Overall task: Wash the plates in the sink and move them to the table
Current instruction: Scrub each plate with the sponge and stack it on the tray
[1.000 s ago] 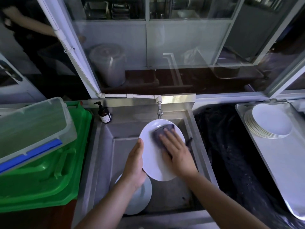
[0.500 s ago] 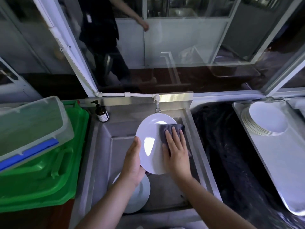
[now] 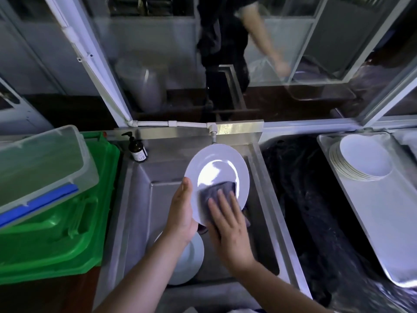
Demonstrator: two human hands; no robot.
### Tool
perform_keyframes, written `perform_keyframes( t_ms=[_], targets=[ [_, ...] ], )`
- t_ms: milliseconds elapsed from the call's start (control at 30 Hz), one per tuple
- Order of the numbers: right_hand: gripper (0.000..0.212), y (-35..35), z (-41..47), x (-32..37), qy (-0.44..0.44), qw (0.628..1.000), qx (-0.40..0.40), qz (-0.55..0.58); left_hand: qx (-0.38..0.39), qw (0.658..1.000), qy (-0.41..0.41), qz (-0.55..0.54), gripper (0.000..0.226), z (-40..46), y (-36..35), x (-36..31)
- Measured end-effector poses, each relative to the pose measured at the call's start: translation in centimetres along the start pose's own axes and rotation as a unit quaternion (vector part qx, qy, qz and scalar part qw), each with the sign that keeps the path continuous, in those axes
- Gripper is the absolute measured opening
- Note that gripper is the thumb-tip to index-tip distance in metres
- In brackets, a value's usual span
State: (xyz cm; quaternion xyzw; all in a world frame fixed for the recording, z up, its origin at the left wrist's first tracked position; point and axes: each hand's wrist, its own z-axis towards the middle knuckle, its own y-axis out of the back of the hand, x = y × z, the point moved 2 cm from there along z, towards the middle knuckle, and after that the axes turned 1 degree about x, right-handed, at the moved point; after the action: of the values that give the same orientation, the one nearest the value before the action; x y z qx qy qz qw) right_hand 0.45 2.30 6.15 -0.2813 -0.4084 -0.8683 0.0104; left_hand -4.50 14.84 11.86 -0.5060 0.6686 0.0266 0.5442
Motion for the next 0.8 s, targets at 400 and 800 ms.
perform_keyframes(
  t_ms=[400, 800],
  targets=[
    [0.045, 0.9, -0.7, 1.1, 0.065, 0.998, -0.003, -0.016, -0.072, 0.995, 0.038, -0.054, 0.077, 0.6, 0.6, 1.4],
    [0.055, -1.2, 4.7, -1.4, 0.009, 0.992, 0.117, -0.038, -0.040, 0.989, 0.130, -0.064, 0.066, -0.1, 0.1, 2.0]
  ],
)
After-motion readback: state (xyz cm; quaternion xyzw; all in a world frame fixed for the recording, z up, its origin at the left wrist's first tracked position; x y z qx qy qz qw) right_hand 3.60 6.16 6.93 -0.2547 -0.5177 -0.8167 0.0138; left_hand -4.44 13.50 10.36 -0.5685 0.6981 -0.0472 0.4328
